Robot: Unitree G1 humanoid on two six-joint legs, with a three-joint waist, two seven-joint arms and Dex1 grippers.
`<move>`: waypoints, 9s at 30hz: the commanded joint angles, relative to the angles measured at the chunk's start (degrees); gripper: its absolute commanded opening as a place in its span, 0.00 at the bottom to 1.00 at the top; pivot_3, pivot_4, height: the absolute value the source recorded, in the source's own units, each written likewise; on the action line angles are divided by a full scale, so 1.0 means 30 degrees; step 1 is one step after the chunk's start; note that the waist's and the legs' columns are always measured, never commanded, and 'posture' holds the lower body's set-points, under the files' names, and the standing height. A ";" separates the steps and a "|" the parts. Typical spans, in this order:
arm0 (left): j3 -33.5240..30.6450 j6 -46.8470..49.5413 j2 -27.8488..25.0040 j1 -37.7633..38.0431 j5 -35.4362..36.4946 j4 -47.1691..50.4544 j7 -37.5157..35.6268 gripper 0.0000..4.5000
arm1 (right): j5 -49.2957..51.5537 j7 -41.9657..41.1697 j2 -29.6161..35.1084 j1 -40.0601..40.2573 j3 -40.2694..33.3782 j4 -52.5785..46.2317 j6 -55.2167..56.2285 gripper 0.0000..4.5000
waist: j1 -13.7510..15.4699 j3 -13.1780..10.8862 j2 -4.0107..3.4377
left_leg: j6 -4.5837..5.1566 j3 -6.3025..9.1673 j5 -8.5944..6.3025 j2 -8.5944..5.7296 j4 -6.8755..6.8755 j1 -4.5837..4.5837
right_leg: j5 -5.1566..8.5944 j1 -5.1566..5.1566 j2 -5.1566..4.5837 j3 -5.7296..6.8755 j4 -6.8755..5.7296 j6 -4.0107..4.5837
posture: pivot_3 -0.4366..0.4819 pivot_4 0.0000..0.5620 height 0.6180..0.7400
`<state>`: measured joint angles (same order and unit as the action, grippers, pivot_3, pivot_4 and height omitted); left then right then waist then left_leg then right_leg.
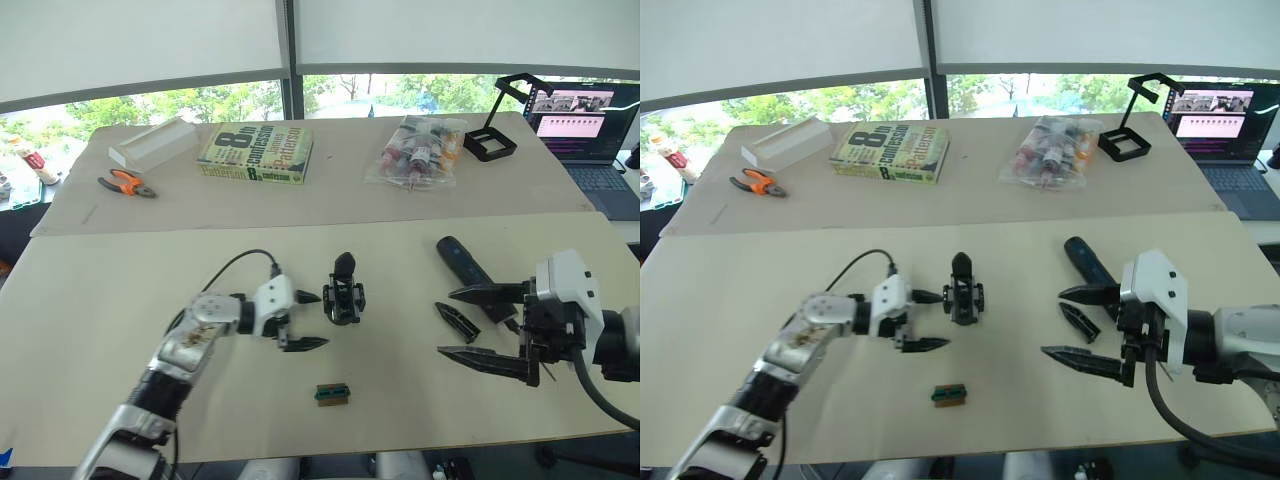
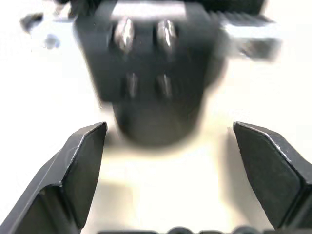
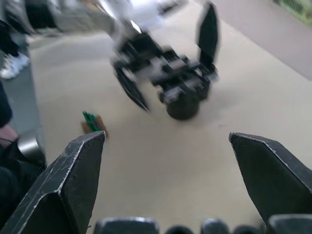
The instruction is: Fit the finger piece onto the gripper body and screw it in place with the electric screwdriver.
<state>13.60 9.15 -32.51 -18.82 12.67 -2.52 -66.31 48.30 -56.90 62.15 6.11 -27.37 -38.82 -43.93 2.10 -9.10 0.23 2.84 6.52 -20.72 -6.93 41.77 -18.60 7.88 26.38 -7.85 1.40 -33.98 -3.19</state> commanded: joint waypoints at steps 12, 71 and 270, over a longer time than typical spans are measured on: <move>-0.2529 0.8583 -0.3362 -0.2294 0.8554 1.0707 -0.0760 0.99 | 0.2859 0.6558 0.2182 -0.6027 0.4428 0.3472 -1.0879 1.00 | 0.0044 -0.0040 0.0043 | 0.0060 -0.0085 -0.0040 0.0008 -0.0029 0.0037 | 0.0007 -0.0025 0.0016 -0.0050 0.0077 -0.0015 | 0.48 0.27 0.98; -0.7353 1.5652 0.6551 -0.7873 1.3961 0.6016 1.5944 1.00 | -0.7506 0.5281 -0.7390 -1.1435 0.7824 0.3042 0.3840 0.26 | -0.0474 -0.0042 0.0054 | -0.0004 -0.0181 -0.0013 0.0129 -0.0148 0.0086 | -0.0075 0.0012 0.0205 -0.0133 0.0257 0.0001 | 0.48 0.27 0.98; 0.0563 -0.1113 0.2075 -0.2069 -0.0799 -0.2182 0.0310 1.00 | -0.2712 -0.4369 -0.8616 -1.2443 1.0692 0.6329 0.3736 0.09 | -0.0861 -0.0025 0.0016 | -0.0136 -0.0293 0.0062 0.0314 0.0034 -0.0189 | -0.0367 0.0265 0.0431 -0.0206 0.0266 0.0217 | 0.48 0.27 0.98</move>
<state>15.20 7.39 -26.88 -24.12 10.35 -8.69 -65.60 39.31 -70.26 35.64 -31.25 6.26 -17.56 -32.88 -0.48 -9.18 0.28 2.43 5.64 -20.54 -5.99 41.87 -19.17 6.78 27.18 -6.55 0.77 -33.18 -2.54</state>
